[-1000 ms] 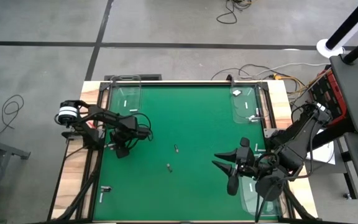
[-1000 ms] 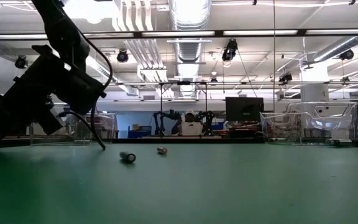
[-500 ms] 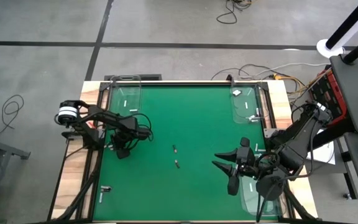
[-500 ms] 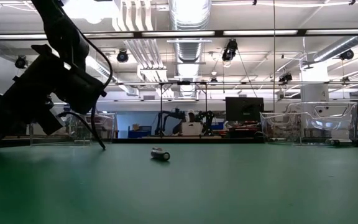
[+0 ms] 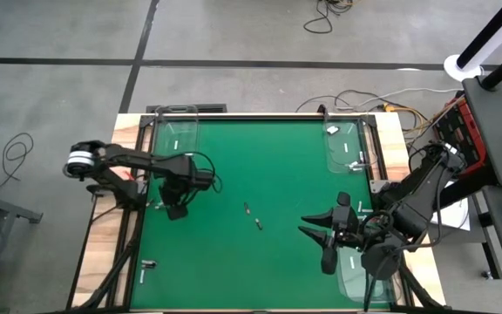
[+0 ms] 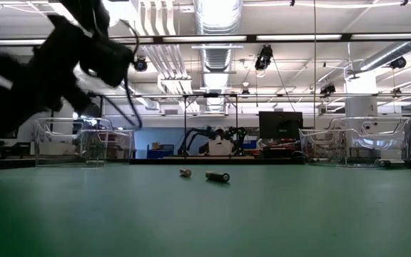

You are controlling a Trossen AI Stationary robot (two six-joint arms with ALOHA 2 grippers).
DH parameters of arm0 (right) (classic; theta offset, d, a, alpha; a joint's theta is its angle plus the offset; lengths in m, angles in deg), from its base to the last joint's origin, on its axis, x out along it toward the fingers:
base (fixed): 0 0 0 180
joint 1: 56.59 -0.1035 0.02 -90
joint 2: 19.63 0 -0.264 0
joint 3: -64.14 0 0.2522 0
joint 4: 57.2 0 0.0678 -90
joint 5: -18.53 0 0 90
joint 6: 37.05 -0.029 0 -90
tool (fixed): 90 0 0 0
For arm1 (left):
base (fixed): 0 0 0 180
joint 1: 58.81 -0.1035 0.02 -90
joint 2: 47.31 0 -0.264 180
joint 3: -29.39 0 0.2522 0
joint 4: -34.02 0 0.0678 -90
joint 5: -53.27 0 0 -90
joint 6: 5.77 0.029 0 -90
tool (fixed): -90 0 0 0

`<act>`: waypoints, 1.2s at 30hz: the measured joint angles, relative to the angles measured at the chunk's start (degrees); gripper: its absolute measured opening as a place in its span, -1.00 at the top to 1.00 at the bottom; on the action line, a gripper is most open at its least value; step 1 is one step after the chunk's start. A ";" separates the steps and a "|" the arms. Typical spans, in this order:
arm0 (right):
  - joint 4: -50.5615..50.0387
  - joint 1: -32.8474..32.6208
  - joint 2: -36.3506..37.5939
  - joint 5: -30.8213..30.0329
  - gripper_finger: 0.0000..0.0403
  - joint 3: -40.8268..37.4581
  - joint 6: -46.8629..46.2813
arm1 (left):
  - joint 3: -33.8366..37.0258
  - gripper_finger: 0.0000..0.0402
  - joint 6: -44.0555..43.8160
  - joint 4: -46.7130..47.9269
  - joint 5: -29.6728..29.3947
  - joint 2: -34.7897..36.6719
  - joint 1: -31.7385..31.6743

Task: Sort batteries
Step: Put the blue battery into the top left transparent bin

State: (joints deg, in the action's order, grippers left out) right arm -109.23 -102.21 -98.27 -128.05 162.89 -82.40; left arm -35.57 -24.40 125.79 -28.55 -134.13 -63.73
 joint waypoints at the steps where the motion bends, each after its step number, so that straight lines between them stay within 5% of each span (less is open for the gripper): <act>1: 0.00 0.00 0.01 0.00 0.45 0.00 0.06 | -1.25 0.99 0.05 1.32 1.49 1.09 0.34; 6: -0.49 0.00 0.01 -0.02 0.41 0.00 0.35 | -8.68 0.99 -1.23 1.87 7.51 8.12 0.78; 16: -0.45 0.02 0.01 -0.26 0.44 0.00 -0.02 | -19.46 0.99 -4.13 -1.59 1.97 15.00 -14.74; 27: -0.40 -0.26 0.01 0.02 0.47 0.00 -1.65 | -27.40 0.99 25.05 3.61 -10.09 5.70 -32.61; 36: -0.42 -1.01 -0.10 0.04 0.42 -0.02 -5.11 | -26.31 0.99 48.66 -2.34 -25.16 -4.28 -36.74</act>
State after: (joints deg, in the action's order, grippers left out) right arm -109.65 -103.22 -98.37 -128.01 162.87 -87.52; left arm -61.88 24.27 123.45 -53.71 -138.41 -100.47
